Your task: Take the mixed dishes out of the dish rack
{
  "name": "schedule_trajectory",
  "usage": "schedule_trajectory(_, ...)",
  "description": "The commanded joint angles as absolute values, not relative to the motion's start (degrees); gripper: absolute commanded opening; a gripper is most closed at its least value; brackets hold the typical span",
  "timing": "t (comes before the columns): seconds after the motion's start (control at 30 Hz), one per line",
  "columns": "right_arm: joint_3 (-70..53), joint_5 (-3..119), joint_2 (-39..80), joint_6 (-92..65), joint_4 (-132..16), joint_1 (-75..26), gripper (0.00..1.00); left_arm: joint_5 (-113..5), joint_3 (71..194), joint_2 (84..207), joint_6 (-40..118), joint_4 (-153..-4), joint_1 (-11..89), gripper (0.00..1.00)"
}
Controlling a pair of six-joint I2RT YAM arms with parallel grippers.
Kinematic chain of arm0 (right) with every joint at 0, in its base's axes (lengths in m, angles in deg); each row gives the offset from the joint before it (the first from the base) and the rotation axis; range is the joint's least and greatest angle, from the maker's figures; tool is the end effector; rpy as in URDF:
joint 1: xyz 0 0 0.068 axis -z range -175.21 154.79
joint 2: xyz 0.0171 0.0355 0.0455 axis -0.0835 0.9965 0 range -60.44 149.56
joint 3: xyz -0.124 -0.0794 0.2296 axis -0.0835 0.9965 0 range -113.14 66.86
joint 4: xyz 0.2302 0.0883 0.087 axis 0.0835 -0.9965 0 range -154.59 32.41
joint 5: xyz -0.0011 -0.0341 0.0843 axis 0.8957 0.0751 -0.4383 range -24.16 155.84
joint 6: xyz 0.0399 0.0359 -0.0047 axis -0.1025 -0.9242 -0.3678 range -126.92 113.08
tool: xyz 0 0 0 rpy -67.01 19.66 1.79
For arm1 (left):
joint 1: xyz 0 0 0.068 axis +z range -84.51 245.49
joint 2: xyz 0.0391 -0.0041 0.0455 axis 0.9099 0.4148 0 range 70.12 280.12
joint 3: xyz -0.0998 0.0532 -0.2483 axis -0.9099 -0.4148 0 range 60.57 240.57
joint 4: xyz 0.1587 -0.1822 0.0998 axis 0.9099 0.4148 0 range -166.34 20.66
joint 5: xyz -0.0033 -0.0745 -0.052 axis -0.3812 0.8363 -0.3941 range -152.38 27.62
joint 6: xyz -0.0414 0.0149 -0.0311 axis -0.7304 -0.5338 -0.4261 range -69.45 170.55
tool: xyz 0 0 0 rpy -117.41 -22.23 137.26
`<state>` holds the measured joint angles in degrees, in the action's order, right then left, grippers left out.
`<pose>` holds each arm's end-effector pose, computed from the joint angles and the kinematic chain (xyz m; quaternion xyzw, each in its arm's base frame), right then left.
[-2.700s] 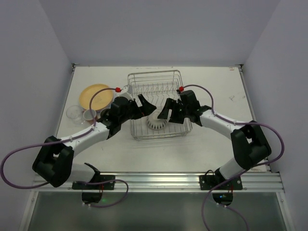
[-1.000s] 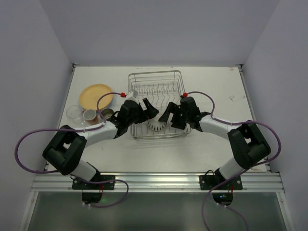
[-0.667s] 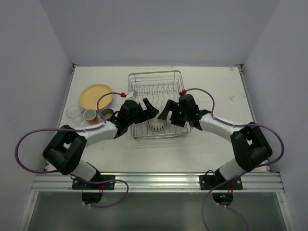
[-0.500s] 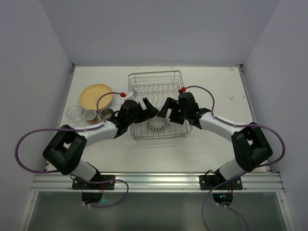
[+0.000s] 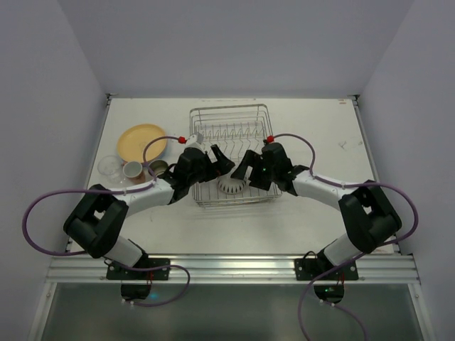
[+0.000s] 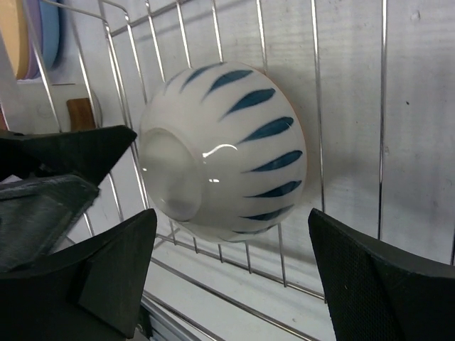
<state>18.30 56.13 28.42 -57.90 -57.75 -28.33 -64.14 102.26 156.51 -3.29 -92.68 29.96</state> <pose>0.2675 0.1818 0.1939 0.1055 0.8993 0.3367 0.2584 0.2578 -0.1827 0.1954 -0.1443 0.8465 -0.3508 0.3735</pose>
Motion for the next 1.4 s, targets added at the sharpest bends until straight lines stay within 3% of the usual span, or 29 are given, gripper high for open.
schedule_trajectory(0.0,20.89,57.49,26.75,-61.93,-53.54,-28.87,0.89,-65.46,103.81,156.95,-2.71,-92.69,30.07,1.00)
schedule_trajectory(0.93,31.61,60.22,31.23,-73.01,-33.33,-29.13,0.86,-63.79,103.55,159.33,-3.59,-94.71,29.98,1.00)
schedule_trajectory(1.1,32.14,60.13,31.05,-72.75,-31.83,-29.05,0.81,-63.70,103.19,159.94,-3.68,-94.97,29.98,1.00)
schedule_trajectory(1.2,32.75,60.04,30.53,-72.14,-30.70,-29.05,0.72,-63.78,103.11,160.03,-3.68,-94.97,29.98,1.00)
schedule_trajectory(1.37,34.69,60.57,30.17,-71.87,-27.53,-29.13,0.71,-63.43,103.37,160.91,-3.94,-95.41,29.98,1.00)
